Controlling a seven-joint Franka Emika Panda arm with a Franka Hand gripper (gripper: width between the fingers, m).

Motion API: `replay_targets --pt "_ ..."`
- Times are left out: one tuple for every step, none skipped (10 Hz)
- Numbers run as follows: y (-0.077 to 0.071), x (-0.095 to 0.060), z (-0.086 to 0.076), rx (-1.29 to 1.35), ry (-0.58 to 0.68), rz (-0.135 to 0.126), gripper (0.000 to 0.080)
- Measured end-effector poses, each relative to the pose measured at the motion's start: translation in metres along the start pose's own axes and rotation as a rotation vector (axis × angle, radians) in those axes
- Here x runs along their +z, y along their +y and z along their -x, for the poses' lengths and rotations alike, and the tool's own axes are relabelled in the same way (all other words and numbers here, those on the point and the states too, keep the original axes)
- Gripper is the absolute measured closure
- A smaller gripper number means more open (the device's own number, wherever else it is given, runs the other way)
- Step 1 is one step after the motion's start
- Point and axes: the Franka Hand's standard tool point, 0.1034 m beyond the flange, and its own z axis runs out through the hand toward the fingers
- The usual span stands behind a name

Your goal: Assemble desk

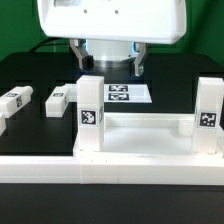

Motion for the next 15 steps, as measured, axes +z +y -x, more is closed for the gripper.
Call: replay_targets --pt "0.000 0.000 0.000 0.000 0.000 0.000 0.0151" --pt "-0.001 0.001 0.002 0.023 -0.001 -0.001 0.0151" --pt "-0.002 0.002 0.008 0.070 -0.009 -0.001 0.0151" --pt "-0.005 0.001 0.016 0.122 -0.016 -0.002 0.0151" --pt "-0.007 0.000 0.020 0.140 -0.018 -0.004 0.0151" --pt "-0.007 -0.002 0.018 0.146 -0.015 -0.008 0.0151" --pt "-0.007 -0.001 0.018 0.143 -0.016 -0.007 0.0151" --pt "-0.008 -0.001 0.019 0.170 -0.017 -0.009 0.0151" --pt "-0.009 0.000 0.019 0.229 -0.022 -0.015 0.0151" --pt "-0.009 0.001 0.020 0.299 -0.026 -0.015 0.0151" --pt "-0.008 0.005 0.023 0.391 -0.034 -0.013 0.0151" --pt "-0.007 0.008 0.027 0.484 -0.041 -0.011 0.0151" --pt "-0.007 0.014 0.033 0.563 -0.037 -0.008 0.0151" --pt "-0.007 0.020 0.039 0.614 -0.038 -0.002 0.0151" --pt "-0.010 0.019 0.038 0.666 -0.044 -0.011 0.0151"
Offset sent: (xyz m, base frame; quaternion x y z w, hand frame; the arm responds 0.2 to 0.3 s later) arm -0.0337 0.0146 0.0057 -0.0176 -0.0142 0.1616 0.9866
